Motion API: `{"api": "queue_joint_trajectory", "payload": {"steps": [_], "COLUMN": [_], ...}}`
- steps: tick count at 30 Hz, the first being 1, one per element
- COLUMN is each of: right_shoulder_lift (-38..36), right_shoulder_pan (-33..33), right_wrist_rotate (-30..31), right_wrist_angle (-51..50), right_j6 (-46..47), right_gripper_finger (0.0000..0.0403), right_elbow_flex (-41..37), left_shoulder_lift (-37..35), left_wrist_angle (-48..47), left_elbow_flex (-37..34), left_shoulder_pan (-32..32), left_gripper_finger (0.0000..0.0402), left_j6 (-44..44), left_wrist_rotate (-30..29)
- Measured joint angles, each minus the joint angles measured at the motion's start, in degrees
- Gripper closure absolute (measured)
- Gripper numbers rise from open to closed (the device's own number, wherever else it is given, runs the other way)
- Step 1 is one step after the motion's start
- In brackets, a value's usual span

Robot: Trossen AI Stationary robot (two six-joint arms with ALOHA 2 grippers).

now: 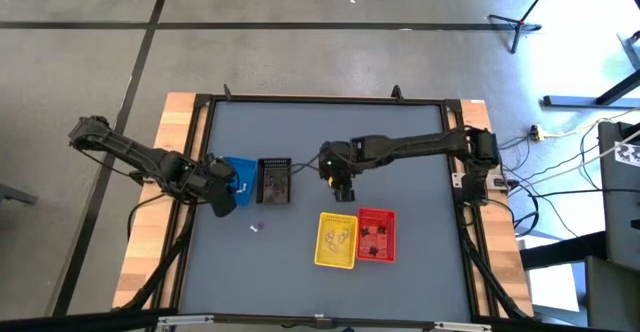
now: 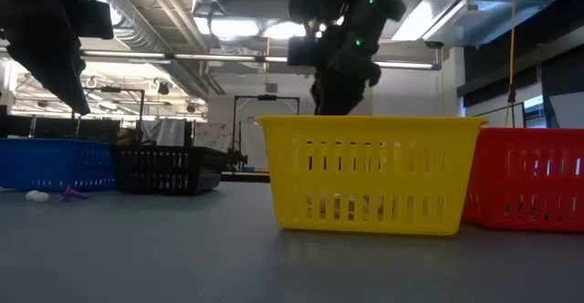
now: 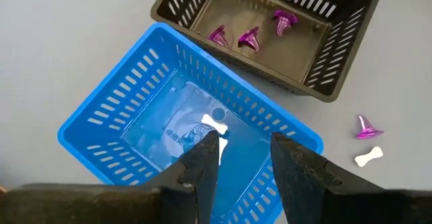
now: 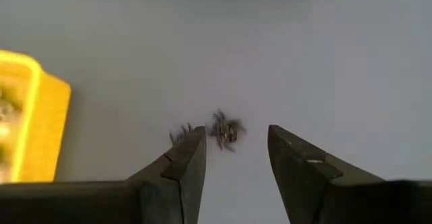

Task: Sort Halloween decoration
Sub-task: Put the spider toy into the red bin

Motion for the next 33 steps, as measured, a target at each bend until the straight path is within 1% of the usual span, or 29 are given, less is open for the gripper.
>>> {"api": "queue_joint_trajectory", "payload": {"steps": [3,7,9,15,18,26,30,33], "right_shoulder_lift": [1.7,3.7,4.7,6.1,6.6,9.2,10.0,10.4], "right_shoulder_pan": [-1.4,-2.4,-2.5,-2.5,-2.5,-2.5,-2.5,-2.6], "right_wrist_rotate": [-2.2,-2.6,-3.4,-8.5,-9.0,-9.4,-5.3,-4.0], "right_wrist_angle": [0.6,0.8,0.5,0.2,1.5,2.9,2.6,2.1], "right_j6": [-0.2,-0.4,-1.3,-3.4,-3.3,-3.3,-3.2,-3.2], "right_gripper_finger": [0.0244,0.0244,0.0244,0.0244,0.0244,0.0244,0.0244,0.0244], "right_elbow_flex": [0.0,0.0,0.0,0.0,0.0,0.0,0.1,0.1], "left_shoulder_lift": [0.0,0.0,0.0,0.0,0.0,0.0,0.0,0.0], "left_wrist_angle": [0.1,0.4,0.5,0.5,0.5,0.6,0.8,0.9], "left_elbow_flex": [0.0,0.0,0.0,0.0,0.0,0.0,0.0,0.0], "left_shoulder_pan": [0.0,0.0,0.0,0.0,0.0,0.0,0.0,0.0], "left_gripper_finger": [0.0276,0.0276,0.0276,0.0276,0.0276,0.0276,0.0276,0.0276], "left_j6": [0.0,0.0,0.0,0.0,0.0,0.0,0.0,0.0], "left_wrist_rotate": [0.0,-0.5,-1.4,-2.7,-2.7,-2.6,-2.6,-2.7]}}
